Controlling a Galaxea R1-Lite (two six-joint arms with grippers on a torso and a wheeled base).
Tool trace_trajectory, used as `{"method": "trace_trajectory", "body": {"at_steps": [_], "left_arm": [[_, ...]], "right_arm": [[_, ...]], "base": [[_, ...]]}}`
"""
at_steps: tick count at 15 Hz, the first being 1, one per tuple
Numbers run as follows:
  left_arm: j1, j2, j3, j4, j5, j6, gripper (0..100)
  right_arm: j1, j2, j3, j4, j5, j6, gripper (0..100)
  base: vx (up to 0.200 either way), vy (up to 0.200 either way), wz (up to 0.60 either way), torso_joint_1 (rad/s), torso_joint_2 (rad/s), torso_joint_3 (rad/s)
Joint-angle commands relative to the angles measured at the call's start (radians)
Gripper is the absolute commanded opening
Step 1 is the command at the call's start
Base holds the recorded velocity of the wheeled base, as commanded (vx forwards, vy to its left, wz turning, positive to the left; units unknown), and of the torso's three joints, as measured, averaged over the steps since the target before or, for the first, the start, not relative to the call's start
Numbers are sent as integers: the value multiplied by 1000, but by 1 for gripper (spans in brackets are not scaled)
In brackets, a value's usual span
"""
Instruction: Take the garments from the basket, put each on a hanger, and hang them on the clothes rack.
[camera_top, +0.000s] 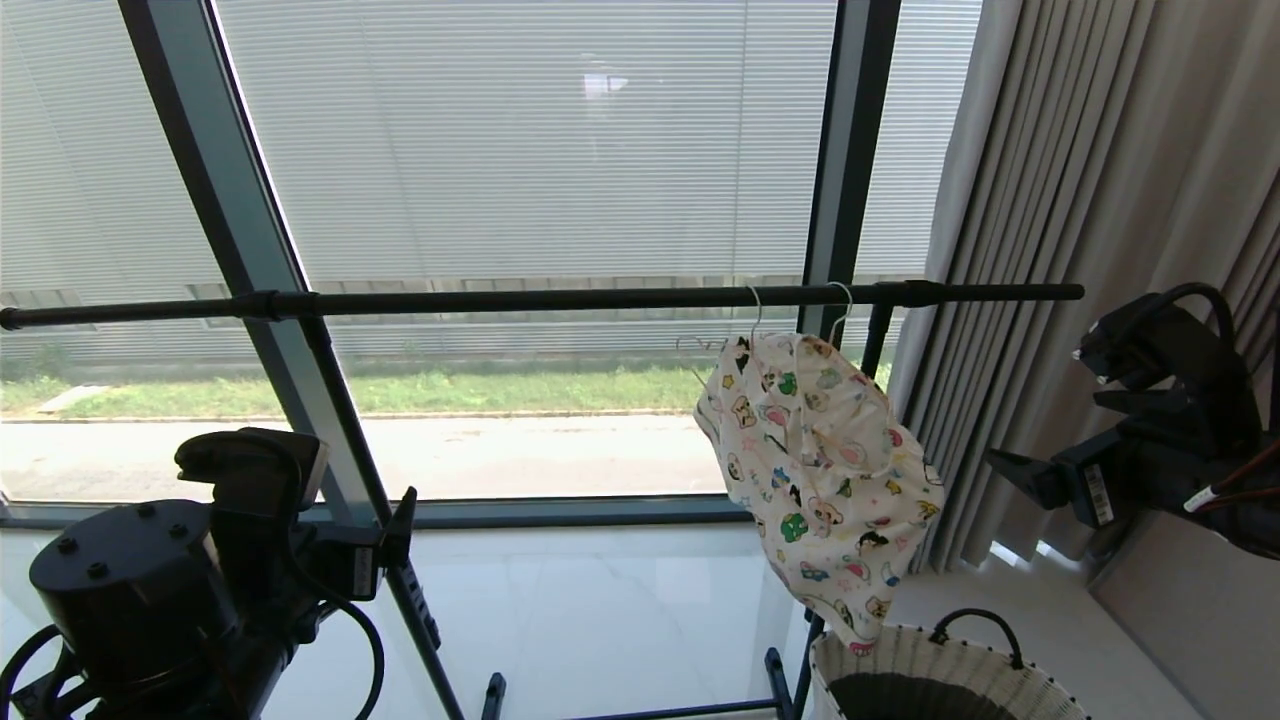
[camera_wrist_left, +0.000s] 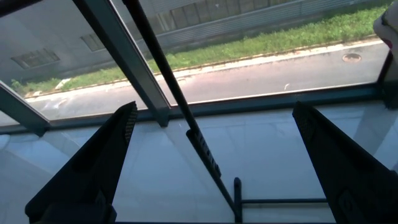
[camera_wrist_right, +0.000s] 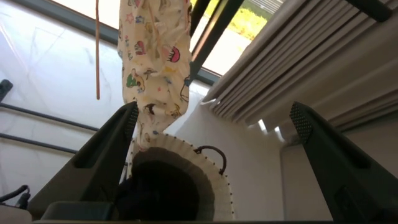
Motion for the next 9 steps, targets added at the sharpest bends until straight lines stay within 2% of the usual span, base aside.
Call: {"method": "trace_trajectory", "body": {"at_steps": [1, 4, 9], "left_arm": [[0, 1, 0, 1, 1, 0, 100], [0, 1, 0, 1, 1, 0, 100], [0, 1, 0, 1, 1, 0, 100]], "right_arm": [[1, -1, 1, 0, -1, -1, 100], [1, -9, 1, 0, -1, -2, 100], [1, -21, 3, 0, -1, -2, 100]], "base": [[0, 0, 0, 0, 0, 0], [0, 0, 0, 0, 0, 0], [0, 0, 0, -170, 373, 203]]}}
